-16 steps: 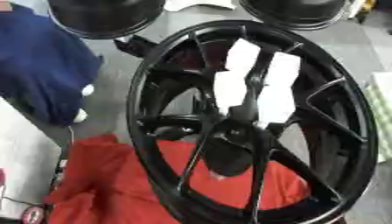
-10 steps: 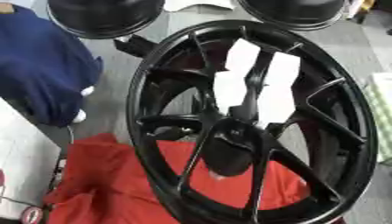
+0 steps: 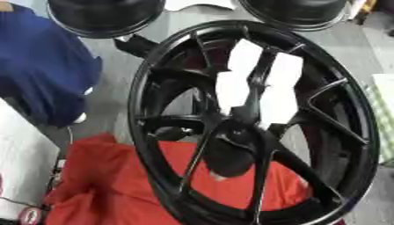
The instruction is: Pull the pin out of the wheel hub.
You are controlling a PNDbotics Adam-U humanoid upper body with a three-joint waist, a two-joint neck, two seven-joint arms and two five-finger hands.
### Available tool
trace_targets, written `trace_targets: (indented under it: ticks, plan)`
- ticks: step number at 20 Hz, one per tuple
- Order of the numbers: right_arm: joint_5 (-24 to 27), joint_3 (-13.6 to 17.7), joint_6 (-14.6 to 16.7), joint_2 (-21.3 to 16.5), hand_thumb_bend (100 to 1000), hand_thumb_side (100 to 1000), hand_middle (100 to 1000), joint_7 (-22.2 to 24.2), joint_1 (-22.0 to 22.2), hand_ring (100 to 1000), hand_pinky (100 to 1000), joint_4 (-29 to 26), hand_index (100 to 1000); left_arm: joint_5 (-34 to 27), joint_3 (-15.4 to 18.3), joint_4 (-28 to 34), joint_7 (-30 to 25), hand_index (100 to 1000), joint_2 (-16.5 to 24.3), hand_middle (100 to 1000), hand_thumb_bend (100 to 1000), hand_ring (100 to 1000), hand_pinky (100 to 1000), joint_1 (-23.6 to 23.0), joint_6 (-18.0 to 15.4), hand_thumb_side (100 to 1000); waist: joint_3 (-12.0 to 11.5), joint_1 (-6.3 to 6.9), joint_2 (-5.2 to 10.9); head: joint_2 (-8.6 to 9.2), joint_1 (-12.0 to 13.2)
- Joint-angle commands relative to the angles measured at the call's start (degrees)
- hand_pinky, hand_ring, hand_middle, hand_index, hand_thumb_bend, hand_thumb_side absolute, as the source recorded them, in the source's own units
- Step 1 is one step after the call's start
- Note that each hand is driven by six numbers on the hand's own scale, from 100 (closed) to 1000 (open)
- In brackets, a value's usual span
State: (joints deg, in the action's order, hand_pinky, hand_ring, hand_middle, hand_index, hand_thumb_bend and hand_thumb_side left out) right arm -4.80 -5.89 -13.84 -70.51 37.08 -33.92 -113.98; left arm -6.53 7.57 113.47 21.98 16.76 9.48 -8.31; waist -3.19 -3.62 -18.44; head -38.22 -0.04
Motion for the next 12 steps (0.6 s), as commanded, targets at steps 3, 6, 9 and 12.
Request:
trace_targets:
  ticks: [3, 6, 9, 12]
  plan:
    - [-0.5, -1.7, 0.4, -1.6, 100, 568, 824, 3.0, -2.2, 867, 903, -0.6, 876, -0.1, -0.4, 1.1, -0.7, 901, 1.4, 758, 426, 819, 705, 0.7, 0.1, 549, -0.2, -0.01, 1.17, 0.29, -0.4]
    - [0.3, -3.2, -0.1, -1.1, 100, 553, 824, 3.2, -3.2, 865, 898, -0.6, 876, -0.2, -0.6, 1.1, -0.9, 901, 1.4, 758, 425, 819, 705, 0.8, 0.2, 549, -0.3, -0.16, 1.2, 0.42, -0.6]
    - [0.7, -4.7, -0.7, -0.4, 100, 554, 820, 2.5, -4.5, 858, 891, -0.6, 872, -0.3, -0.6, 1.1, -1.0, 901, 1.4, 758, 425, 823, 705, 0.8, 0.3, 550, -0.6, -0.31, 1.26, 0.54, -0.7]
    - [1.0, -6.3, -1.9, 0.7, 100, 551, 817, 1.5, -6.3, 854, 886, -0.6, 869, -0.3, -0.8, 1.1, -1.1, 901, 1.3, 758, 424, 825, 706, 0.8, 0.3, 550, -0.8, -0.43, 1.31, 0.69, -0.8]
